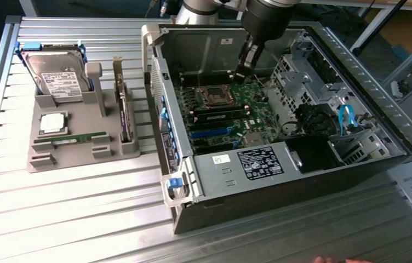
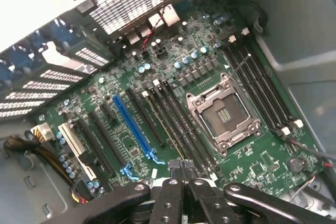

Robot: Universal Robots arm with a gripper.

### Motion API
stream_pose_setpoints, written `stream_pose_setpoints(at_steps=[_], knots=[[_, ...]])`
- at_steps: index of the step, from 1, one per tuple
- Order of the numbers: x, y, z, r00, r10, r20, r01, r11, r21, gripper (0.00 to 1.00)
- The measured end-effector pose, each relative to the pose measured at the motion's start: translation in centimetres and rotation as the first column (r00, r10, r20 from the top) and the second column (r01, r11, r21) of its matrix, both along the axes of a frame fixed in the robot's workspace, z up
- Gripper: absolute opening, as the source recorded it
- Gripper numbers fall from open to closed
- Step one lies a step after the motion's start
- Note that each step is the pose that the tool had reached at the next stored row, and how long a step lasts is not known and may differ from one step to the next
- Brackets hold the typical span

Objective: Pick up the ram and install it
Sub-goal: 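Press down the ram until it locks into place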

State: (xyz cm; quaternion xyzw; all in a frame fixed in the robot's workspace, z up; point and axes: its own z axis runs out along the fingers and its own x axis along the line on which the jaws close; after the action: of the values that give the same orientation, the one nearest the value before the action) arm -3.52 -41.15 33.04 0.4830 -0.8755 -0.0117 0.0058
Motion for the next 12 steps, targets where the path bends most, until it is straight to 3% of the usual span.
stream_pose_setpoints(at_steps=[5,9,12], knots=[[0.00,0.00,0.00,0.9932,-0.116,0.0000,0.116,0.9932,0.0000,0.10],[0.00,0.00,0.00,0.9857,-0.168,0.0000,0.168,0.9857,0.0000,0.10],[0.00,0.00,0.00,0.9748,-0.223,0.0000,0.223,0.9748,0.0000,0.10]])
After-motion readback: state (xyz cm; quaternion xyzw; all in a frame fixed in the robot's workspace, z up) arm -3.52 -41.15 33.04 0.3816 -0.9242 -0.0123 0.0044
